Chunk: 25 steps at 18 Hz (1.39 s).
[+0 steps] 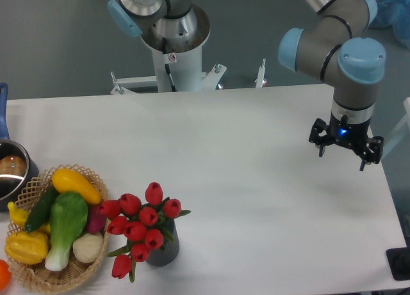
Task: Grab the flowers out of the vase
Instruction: 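Move the open gripper toward the red tulips in the vase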
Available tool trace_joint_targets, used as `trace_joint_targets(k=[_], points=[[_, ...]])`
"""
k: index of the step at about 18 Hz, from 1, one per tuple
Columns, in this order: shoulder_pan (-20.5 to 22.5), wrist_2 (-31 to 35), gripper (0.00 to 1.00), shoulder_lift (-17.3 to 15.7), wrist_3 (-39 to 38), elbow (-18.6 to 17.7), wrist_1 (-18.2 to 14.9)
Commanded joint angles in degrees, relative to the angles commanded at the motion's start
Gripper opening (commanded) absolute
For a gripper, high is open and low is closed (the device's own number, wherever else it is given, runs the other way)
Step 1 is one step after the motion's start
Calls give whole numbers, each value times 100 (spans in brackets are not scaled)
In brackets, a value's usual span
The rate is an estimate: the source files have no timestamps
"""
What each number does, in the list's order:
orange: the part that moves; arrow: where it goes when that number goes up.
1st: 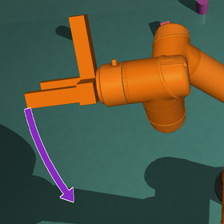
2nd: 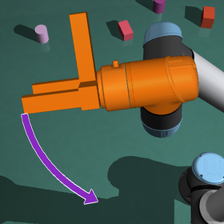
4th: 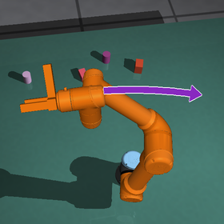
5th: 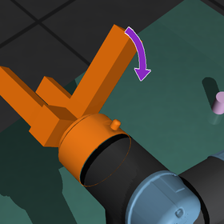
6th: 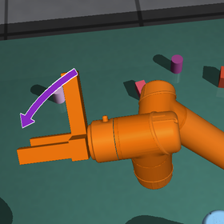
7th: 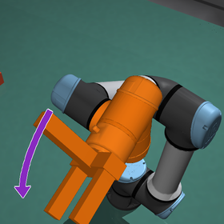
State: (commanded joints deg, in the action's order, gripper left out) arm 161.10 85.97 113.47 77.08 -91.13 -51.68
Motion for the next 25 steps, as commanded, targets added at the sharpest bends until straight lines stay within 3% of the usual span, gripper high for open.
trace_joint_targets(k=[2,4,8,14,17,25], points=[[35,-360,100,-87,-18,-246,0],[149,-860,100,-420,44,-772,61],[176,-1916,100,-852,53,-1318,53],[-429,-2286,100,-1352,-105,-1608,18],[-580,-2461,100,-1424,-325,-1662,35],[-633,-4323,100,-1556,-756,-1689,18]])
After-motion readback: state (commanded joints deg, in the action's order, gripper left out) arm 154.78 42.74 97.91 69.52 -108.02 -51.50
